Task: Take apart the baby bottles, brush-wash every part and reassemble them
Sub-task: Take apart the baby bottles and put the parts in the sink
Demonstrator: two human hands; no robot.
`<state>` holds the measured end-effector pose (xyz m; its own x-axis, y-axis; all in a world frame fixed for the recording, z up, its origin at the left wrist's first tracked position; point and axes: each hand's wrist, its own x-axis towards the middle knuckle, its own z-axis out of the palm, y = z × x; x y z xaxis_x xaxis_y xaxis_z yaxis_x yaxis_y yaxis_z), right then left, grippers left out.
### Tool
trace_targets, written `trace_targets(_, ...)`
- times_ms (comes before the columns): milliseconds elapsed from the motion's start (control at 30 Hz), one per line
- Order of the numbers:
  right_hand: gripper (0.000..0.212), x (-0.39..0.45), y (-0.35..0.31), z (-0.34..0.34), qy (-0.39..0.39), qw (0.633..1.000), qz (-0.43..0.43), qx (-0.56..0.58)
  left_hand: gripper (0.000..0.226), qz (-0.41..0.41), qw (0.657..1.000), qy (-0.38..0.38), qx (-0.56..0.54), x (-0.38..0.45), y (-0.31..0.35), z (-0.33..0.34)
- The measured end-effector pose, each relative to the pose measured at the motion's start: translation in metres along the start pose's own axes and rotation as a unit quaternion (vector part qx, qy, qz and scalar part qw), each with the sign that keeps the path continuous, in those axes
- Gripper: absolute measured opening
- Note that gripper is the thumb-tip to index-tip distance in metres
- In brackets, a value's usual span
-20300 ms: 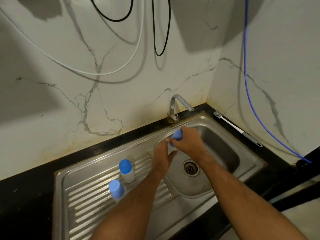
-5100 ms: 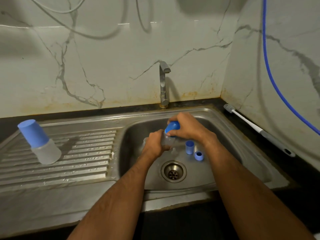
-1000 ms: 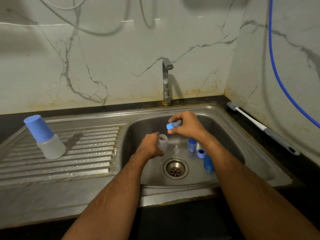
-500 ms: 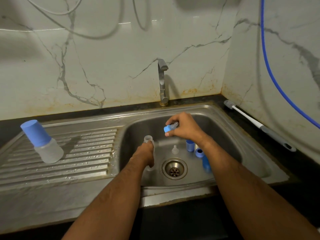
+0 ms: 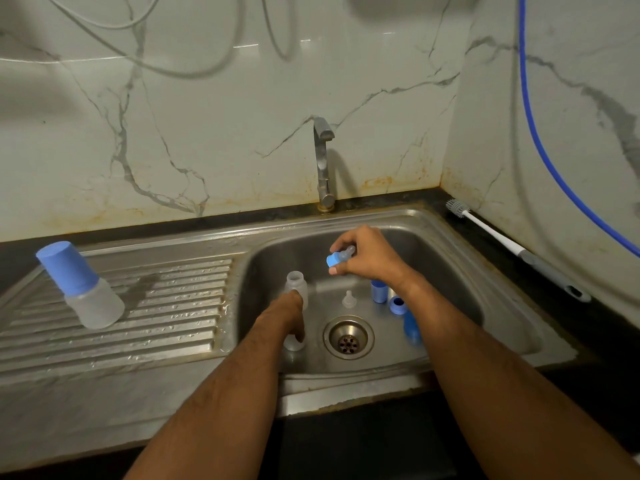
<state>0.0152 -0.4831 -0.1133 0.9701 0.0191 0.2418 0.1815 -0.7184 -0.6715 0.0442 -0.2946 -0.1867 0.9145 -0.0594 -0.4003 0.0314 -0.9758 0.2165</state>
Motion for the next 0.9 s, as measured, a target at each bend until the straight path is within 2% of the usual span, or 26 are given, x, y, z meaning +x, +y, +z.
trace_targets(100,0.039,-0.001,0.0,0.0,0.001,1.0,-0.001,-0.001,0.078,0.023,1.0,0.015,0.005,-0.004,0.0,-0.003)
trace_targets(233,0.038,0.0,-0.002,0.0,0.004,1.0,-0.006,0.001,0.087,0.084,0.993,0.077,-0.013,-0.007,0.002,-0.019)
trace_targets(433,0.04,0.0,-0.003,-0.001,0.018,1.0,0.002,0.008,0.058,0.134,0.969,0.192,-0.083,-0.007,0.012,-0.035)
trace_targets(500,0.041,-0.001,0.0,0.0,0.022,1.0,0.007,0.006,0.047,0.151,0.958,0.202,-0.132,-0.007,0.017,-0.035)
trace_targets(567,0.043,-0.002,0.002,0.001,0.024,1.0,0.011,0.006,0.03,0.161,0.946,0.186,-0.21,-0.006,0.02,-0.034)
trace_targets(633,0.044,-0.002,0.003,0.003,0.027,1.0,0.013,0.007,0.011,0.159,0.92,0.135,-0.331,-0.011,0.024,-0.035)
trace_targets(667,0.044,-0.002,0.004,0.005,0.028,1.0,0.012,0.006,0.01,0.154,0.895,0.093,-0.408,-0.017,0.026,-0.037)
trace_targets(767,0.043,-0.002,0.007,0.009,0.027,1.0,0.007,0.001,0.027,0.145,0.794,-0.041,-0.588,-0.035,0.033,-0.043)
trace_targets(833,0.042,-0.002,0.008,0.01,0.028,1.0,0.002,0.003,0.027,0.149,0.76,-0.075,-0.629,-0.038,0.035,-0.044)
trace_targets(900,0.043,0.0,0.009,0.008,0.021,1.0,-0.005,0.013,0.023,0.142,0.745,-0.077,-0.647,-0.037,0.036,-0.044)
